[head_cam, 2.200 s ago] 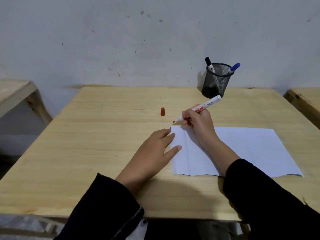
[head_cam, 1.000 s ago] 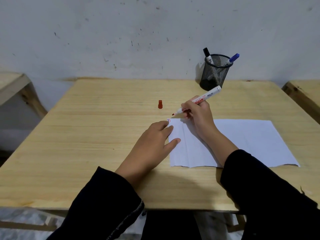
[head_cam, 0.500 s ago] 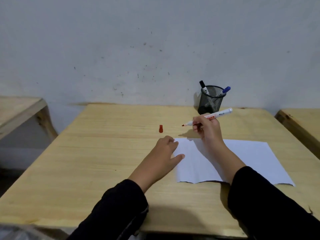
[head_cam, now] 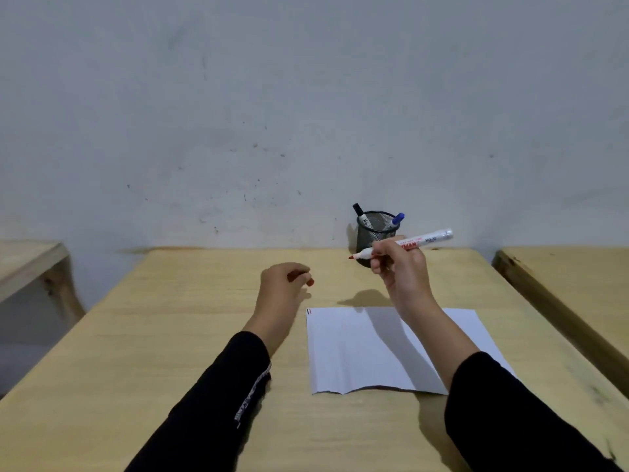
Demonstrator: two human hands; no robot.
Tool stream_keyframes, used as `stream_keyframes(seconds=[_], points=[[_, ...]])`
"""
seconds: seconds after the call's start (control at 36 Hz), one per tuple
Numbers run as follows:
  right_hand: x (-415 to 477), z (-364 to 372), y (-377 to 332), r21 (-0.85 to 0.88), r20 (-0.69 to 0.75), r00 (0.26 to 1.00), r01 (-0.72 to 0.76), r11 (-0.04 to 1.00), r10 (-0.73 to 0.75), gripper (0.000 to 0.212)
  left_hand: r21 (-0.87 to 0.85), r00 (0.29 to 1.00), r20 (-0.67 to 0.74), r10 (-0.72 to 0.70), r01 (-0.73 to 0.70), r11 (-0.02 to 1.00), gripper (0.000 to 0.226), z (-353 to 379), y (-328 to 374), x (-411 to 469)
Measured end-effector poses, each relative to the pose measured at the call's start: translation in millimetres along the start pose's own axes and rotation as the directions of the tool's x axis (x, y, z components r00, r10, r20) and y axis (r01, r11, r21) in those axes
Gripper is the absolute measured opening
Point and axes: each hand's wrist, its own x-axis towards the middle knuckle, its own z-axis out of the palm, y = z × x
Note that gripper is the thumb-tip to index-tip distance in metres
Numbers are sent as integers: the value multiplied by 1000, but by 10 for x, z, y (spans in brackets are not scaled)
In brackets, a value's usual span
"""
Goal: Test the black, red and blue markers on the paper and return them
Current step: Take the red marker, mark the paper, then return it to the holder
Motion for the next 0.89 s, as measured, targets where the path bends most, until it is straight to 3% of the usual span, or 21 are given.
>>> stream_keyframes(seconds=[0.08, 0.17, 0.44, 0.67, 0.89], points=[[-43, -33, -65, 23, -20, 1000, 24, 999, -23, 34, -338, 998, 47, -45, 58, 939, 12, 162, 234, 7], [-62, -74, -148, 57, -59, 997, 48, 997, -45, 29, -567, 989, 122, -87, 141, 811, 13, 316, 422, -5], [-87, -314, -346, 100, -106, 991, 95, 990, -85, 18, -777, 948, 300, -103, 306, 551, 10, 673, 706, -164], [-135, -372, -380, 62, -61, 996, 68, 996, -65, 27, -725, 925, 375, -67, 338, 600, 13, 777, 788, -244], [-131, -305, -369, 91, 57, 996, 62, 994, -67, 17, -587, 886, 463, -30, 332, 738, 11, 469, 913, -83]])
